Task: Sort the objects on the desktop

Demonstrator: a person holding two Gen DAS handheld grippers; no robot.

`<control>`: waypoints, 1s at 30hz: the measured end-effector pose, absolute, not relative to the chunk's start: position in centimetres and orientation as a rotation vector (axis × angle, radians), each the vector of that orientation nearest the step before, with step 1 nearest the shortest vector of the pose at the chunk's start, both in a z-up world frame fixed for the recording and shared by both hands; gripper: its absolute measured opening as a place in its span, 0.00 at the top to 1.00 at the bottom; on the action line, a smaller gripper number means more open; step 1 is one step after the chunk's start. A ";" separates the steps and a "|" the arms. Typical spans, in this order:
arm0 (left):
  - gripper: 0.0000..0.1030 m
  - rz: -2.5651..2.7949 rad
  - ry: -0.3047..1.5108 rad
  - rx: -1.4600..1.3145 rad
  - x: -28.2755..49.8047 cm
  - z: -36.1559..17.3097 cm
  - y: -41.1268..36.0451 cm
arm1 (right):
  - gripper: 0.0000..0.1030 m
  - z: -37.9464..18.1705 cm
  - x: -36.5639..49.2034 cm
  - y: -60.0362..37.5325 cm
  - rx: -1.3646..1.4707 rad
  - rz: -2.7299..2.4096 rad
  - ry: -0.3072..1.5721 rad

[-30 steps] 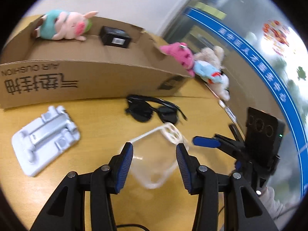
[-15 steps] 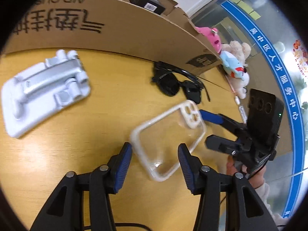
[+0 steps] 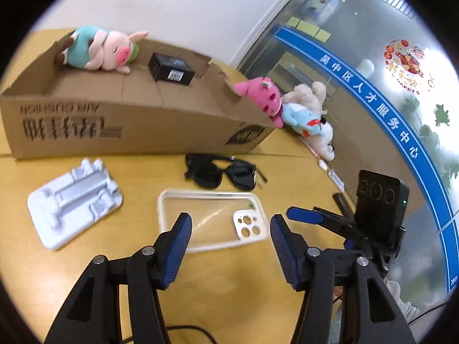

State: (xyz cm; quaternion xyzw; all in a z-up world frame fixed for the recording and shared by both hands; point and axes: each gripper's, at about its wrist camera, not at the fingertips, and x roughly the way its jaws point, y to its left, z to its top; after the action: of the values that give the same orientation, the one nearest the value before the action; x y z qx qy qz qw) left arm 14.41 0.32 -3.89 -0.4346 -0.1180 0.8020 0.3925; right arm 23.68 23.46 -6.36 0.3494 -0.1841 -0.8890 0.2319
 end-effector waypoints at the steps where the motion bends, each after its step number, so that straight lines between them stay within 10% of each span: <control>1: 0.45 2.040 -0.294 -1.132 14.2 -4.4 0.5 | 0.01 -6.6 24.0 23.5 0.969 -2.448 -0.500; 10: 0.49 2.133 -0.185 -1.347 10.5 -8.5 1.8 | 0.19 -9.1 22.0 24.3 1.237 -2.702 -0.416; 15: 0.93 2.128 -0.108 -1.375 10.6 -8.9 2.5 | 0.58 -10.2 20.6 23.5 1.340 -2.740 -0.317; 19: 0.94 2.141 -0.089 -1.363 10.8 -8.8 2.5 | 0.76 -10.7 20.3 23.0 1.359 -2.804 -0.208; 30: 0.94 2.223 -0.172 -1.046 11.3 1.1 0.8 | 0.86 -3.7 20.9 23.7 1.165 -2.944 -0.194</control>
State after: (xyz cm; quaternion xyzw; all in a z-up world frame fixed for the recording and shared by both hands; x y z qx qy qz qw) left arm 11.30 0.80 1.13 -0.4005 -0.0659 0.8512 0.3327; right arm 20.88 23.74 -3.74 0.3673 -0.0611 -0.9280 -0.0154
